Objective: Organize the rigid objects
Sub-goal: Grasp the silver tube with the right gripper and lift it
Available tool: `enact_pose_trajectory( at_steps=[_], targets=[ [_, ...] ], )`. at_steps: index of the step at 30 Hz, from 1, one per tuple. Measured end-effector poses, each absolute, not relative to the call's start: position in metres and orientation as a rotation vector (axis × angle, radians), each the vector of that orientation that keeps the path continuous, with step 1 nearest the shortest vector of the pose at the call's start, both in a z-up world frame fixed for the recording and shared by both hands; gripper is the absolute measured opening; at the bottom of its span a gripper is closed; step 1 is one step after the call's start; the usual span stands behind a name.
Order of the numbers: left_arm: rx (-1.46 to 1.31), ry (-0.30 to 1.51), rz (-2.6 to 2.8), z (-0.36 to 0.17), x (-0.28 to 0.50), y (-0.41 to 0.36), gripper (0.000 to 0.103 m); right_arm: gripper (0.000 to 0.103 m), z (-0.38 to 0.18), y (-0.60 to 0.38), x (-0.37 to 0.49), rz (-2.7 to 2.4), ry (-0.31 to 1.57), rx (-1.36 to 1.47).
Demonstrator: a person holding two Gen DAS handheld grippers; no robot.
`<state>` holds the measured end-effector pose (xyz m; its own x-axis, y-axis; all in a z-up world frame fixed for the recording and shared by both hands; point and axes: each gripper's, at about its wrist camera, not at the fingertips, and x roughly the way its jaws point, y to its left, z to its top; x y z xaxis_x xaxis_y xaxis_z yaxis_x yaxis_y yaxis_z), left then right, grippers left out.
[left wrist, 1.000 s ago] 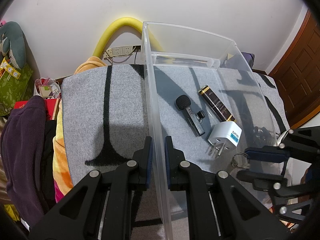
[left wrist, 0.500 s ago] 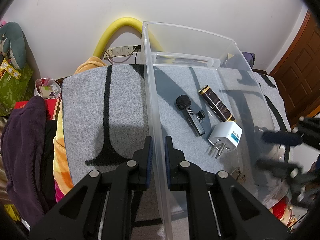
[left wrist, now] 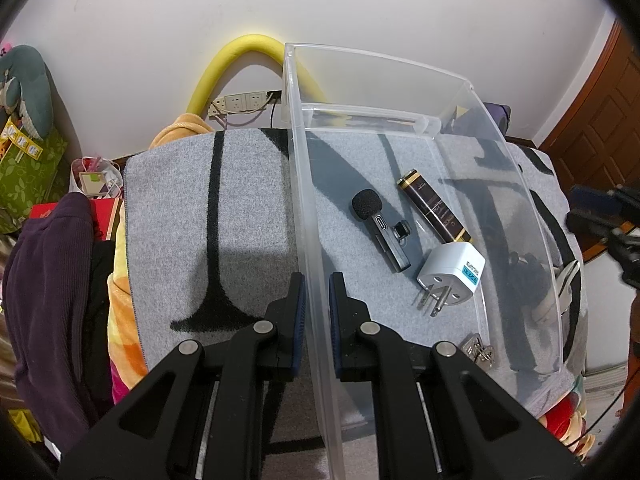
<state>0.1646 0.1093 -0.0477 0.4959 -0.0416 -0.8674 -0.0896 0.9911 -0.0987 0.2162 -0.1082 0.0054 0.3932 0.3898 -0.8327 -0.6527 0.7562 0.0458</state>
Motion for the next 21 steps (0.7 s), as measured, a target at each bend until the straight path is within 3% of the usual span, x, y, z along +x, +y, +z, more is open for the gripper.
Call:
enact_pose_trajectory(
  at_steps=[21],
  targets=[
    [-0.135, 1.057, 0.033, -0.052, 0.165, 0.111, 0.009, 0.038, -0.071, -0.14, 0.227, 0.672, 1.167, -0.317]
  ],
)
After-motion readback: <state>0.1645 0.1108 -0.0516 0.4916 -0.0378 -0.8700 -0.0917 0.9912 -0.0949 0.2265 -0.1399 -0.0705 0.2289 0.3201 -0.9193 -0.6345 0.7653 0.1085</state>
